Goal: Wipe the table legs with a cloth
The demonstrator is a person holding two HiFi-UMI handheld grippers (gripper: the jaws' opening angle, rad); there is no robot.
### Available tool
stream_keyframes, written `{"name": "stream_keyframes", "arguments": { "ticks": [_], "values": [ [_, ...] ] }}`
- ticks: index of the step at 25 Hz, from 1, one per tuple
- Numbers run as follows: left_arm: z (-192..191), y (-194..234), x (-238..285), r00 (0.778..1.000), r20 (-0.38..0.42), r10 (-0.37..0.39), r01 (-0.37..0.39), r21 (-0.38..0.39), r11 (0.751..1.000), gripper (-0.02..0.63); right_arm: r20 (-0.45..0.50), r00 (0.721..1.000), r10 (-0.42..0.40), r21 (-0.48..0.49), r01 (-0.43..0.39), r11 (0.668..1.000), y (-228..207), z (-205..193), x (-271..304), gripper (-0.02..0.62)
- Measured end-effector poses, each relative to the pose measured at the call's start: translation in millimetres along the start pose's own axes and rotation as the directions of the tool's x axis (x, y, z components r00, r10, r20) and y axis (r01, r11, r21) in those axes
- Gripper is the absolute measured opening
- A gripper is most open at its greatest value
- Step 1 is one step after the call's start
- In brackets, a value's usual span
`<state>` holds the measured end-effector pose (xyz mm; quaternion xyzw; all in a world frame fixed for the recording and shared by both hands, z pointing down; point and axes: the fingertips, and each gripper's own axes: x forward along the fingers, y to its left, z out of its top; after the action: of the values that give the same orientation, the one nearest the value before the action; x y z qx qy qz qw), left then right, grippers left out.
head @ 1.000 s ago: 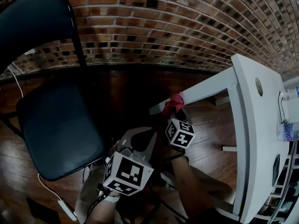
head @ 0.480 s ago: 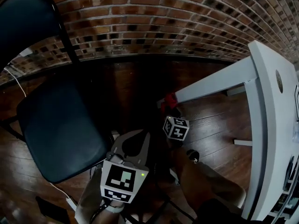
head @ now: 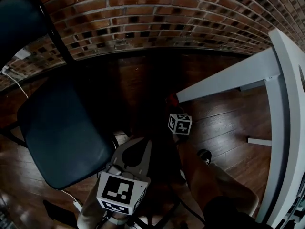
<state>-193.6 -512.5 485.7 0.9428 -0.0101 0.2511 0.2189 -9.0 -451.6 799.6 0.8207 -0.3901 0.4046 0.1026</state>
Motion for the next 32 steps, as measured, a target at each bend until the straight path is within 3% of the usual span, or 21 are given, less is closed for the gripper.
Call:
{"name": "stream_keyframes", "arguments": {
  "ticks": [12,21,32],
  "values": [
    [-13.7,-20.6,2.2,0.998,-0.016,-0.06,0.061,0.023,0.998,0.0,-0.151,0.988,-0.012,0.04,0.018,0.999,-12.2,-42.3,41.1,0.048],
    [-13.2,-20.6,0.2,0.997,-0.021,-0.071,0.072,0.024,0.997,0.0,-0.359,0.931,-0.065,0.057,0.091,0.994,-28.6,-107.8,34.1,0.049],
    [-14.0,-34.9,3.0,0.993,-0.018,-0.116,0.117,0.032,0.993,0.0,-0.243,0.961,-0.129,-0.061,0.118,0.991,-51.6,-49.4,26.1,0.049]
  ]
}}
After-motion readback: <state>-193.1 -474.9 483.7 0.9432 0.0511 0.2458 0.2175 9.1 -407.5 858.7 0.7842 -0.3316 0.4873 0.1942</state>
